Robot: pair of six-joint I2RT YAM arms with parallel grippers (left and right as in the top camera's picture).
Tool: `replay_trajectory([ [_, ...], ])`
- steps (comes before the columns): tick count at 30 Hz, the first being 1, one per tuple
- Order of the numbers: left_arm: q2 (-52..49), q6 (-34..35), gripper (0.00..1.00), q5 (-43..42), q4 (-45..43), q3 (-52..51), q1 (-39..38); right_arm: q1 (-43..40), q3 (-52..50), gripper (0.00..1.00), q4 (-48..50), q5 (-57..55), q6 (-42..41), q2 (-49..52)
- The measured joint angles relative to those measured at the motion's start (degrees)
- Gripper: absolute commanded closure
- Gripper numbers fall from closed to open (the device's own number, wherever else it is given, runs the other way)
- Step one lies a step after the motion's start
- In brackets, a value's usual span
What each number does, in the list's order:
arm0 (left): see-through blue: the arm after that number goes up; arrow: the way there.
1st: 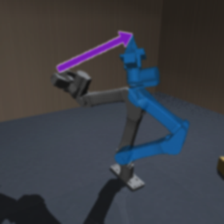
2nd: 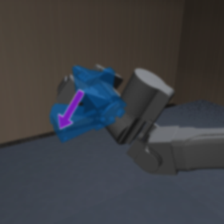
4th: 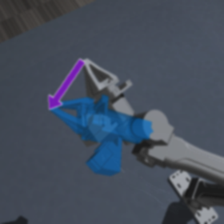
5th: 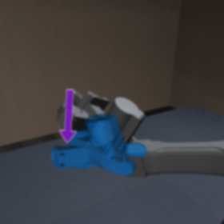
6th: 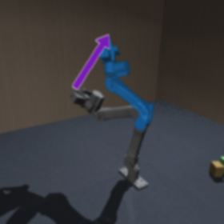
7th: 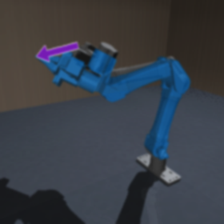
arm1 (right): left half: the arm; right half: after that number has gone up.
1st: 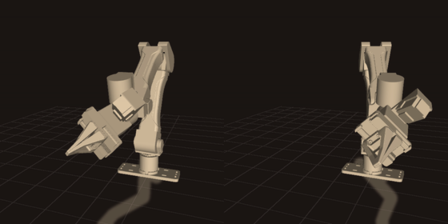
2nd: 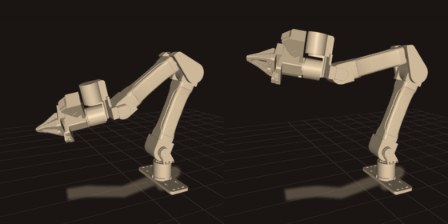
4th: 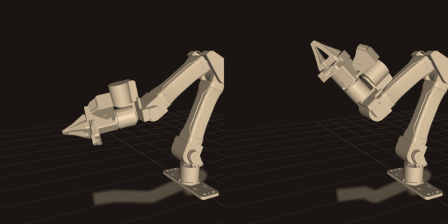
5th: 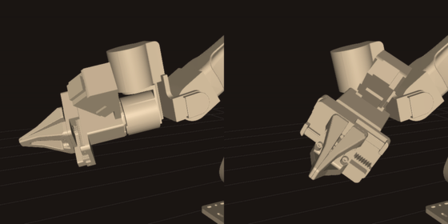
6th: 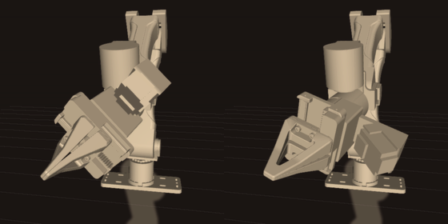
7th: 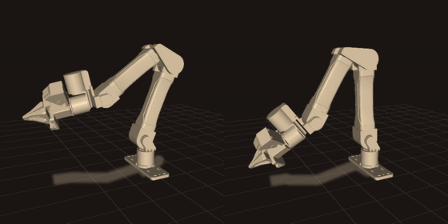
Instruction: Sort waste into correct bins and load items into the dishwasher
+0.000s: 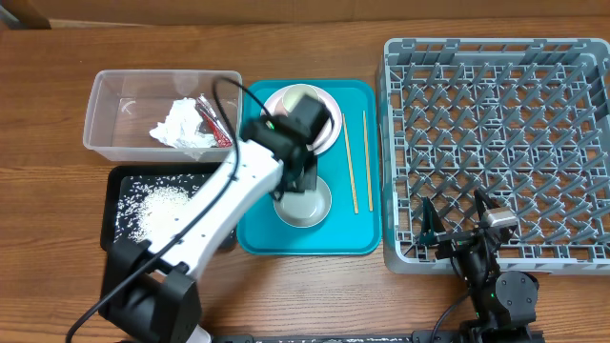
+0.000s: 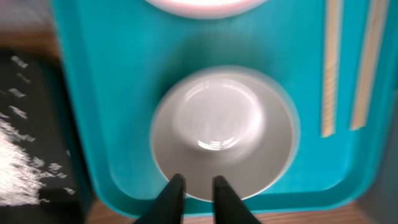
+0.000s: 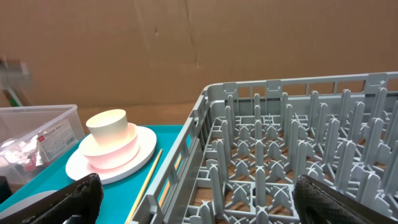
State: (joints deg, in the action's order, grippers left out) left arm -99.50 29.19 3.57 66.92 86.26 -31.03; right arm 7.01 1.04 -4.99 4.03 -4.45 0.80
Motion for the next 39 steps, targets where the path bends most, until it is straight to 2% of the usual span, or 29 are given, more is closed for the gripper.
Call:
replay_trajectory([
  [2, 0.0, -0.6, 0.31, 0.0, 2.7, 4.9, 2.5, 0.0, 0.0, 0.0, 0.0, 0.0, 0.0, 0.0],
  [4, 0.0, -0.9, 0.15, 0.2, 5.2, 9.0, 6.3, 0.0, 0.0, 0.0, 0.0, 0.0, 0.0, 0.0],
  [5, 0.0, -0.9, 0.0, 0.2, 6.4, 11.0, 9.0, 0.0, 0.0, 0.0, 0.0, 0.0, 0.0, 0.0],
  [13, 0.0, -0.8, 0.0, 0.7, 9.5, 14.5, 28.2, 0.0, 0.0, 0.0, 0.0, 0.0, 0.0, 0.0],
  [18, 0.0, -0.8, 0.0, 0.7, 9.6, 14.5, 34.9, 0.0, 0.0, 0.0, 0.0, 0.0, 0.0, 0.0],
  [31, 0.0, -0.8, 0.0, 0.7, 9.6, 14.5, 37.6, 0.0, 0.0, 0.0, 1.5, 1.1, -0.2, 0.0],
  [39, 0.0, -0.8, 0.0, 0.7, 9.6, 14.5, 37.6, 0.0, 0.0, 0.0, 1.7, 4.9, -6.4, 0.0],
])
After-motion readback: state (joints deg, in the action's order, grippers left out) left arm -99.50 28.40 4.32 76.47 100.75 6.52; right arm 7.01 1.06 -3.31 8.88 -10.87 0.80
